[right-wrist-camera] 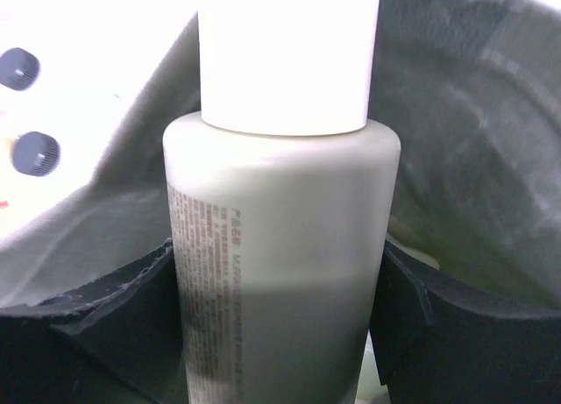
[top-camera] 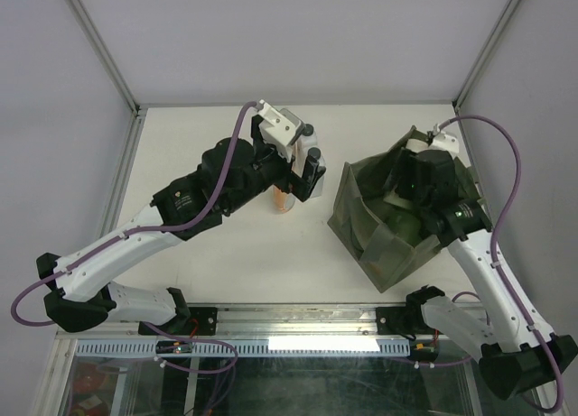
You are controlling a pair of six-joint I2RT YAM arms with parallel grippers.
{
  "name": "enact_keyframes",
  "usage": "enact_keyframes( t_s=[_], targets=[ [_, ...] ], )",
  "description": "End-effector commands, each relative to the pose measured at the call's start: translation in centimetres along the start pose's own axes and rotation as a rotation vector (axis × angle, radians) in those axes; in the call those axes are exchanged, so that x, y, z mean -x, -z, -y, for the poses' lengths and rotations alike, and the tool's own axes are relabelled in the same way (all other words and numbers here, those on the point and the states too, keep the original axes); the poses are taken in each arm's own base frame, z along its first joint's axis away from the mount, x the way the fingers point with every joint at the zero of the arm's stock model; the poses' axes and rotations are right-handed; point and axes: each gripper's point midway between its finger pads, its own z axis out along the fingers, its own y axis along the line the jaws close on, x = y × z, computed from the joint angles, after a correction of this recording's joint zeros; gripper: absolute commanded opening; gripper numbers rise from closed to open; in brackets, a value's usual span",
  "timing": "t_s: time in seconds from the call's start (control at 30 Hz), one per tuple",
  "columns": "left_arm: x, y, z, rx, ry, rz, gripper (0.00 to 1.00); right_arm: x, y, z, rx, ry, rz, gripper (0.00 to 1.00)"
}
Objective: Take the personal care products out of the canvas bag
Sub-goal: Take out the care product from the canvas bag.
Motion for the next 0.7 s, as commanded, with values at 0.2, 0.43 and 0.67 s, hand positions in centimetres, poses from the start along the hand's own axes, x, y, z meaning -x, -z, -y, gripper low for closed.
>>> enact_keyframes(
  t_s=[0.2,0.43,0.67],
  targets=[
    [3.4,0.1,-0.8,0.041,0.058,0.077,0.99,12.5,6.9,-3.0,0.171,-0.013,0.346,0.0],
    [4.3,-0.2,-0.5,0.036,0.109,0.086,0.99,13.7,8.7,-5.3,0.296,-0.051,0.34,0.0],
    [7.1,-0.7,0.3,-0.033,0.18,0.109,0.99,15.1,12.0,-9.2,0.528,-0.064,0.339,0.0]
  ],
)
